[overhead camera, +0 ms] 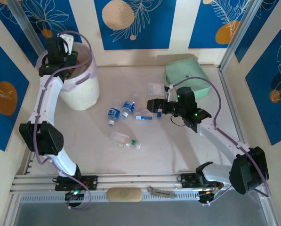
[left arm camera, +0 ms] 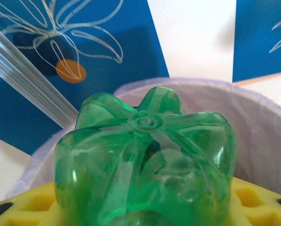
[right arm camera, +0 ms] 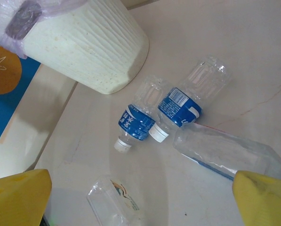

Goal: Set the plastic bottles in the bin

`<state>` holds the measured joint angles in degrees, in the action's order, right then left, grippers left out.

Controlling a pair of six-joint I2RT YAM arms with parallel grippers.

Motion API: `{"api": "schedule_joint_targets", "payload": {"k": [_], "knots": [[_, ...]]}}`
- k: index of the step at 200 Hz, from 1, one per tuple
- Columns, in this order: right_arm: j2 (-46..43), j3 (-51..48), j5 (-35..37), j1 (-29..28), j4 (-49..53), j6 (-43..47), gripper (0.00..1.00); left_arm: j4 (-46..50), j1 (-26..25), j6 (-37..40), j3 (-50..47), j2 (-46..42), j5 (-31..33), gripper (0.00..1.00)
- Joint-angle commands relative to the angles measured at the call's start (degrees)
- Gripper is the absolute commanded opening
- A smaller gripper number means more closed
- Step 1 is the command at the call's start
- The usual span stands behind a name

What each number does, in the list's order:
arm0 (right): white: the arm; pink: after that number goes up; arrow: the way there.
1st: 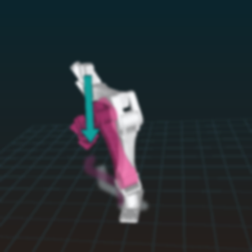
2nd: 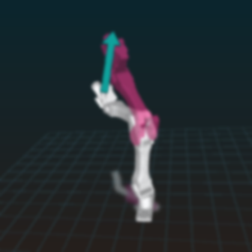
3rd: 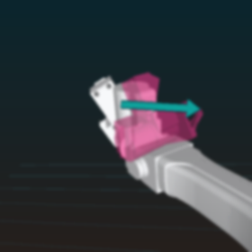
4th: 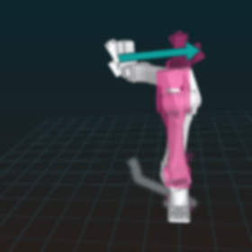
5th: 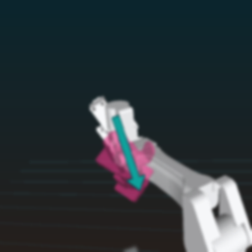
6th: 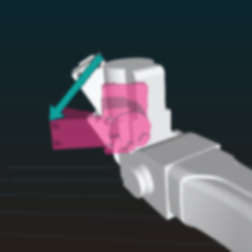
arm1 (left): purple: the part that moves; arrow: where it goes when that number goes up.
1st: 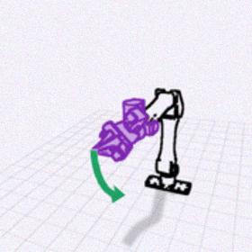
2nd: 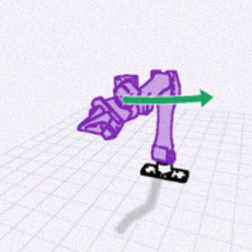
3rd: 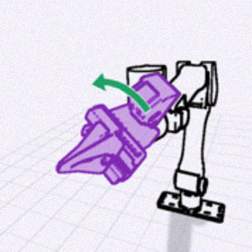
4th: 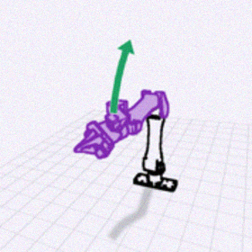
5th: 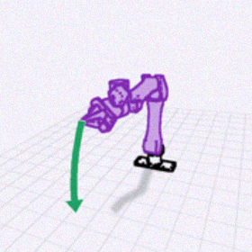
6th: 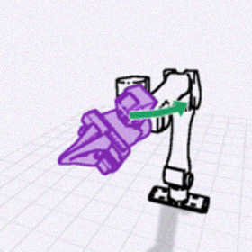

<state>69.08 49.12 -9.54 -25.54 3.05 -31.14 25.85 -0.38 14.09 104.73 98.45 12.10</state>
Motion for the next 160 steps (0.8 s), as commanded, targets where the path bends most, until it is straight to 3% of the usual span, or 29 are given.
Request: {"api": "schedule_joint_targets", "payload": {"k": [1,7,30,75,114,160], "knots": [[-2.3,-1.1,1.8,-0.4,0.6,-0.2,0.99,-0.9,0.4,0.9,0.2,0.3,0.2,0.57],[-2.5,-1.2,1.9,-0.5,0.6,-0.2,0.99,-0.8,0.3,0.6,0.3,0.5,0.0,0.62],[-2.4,-1.3,1.6,-0.6,0.9,0.1,0.99,-0.5,0.3,-0.5,0.6,0.0,-0.2,1.0],[-1.6,-0.7,2.2,-1.7,0.8,0.6,0.99,0.2,0.3,-5.4,3.0,-2.9,-3.2,0.99],[-0.2,-0.1,2.1,-2.4,0.8,1.1,0.99,0.7,0.2,-14.3,3.7,-7.3,-11.9,1.0],[3.6,2.3,0.8,-5.5,1.8,3.0,0.99,-11.1,-1.2,-29.9,-12.1,-17.5,-24.0,1.0]]}}
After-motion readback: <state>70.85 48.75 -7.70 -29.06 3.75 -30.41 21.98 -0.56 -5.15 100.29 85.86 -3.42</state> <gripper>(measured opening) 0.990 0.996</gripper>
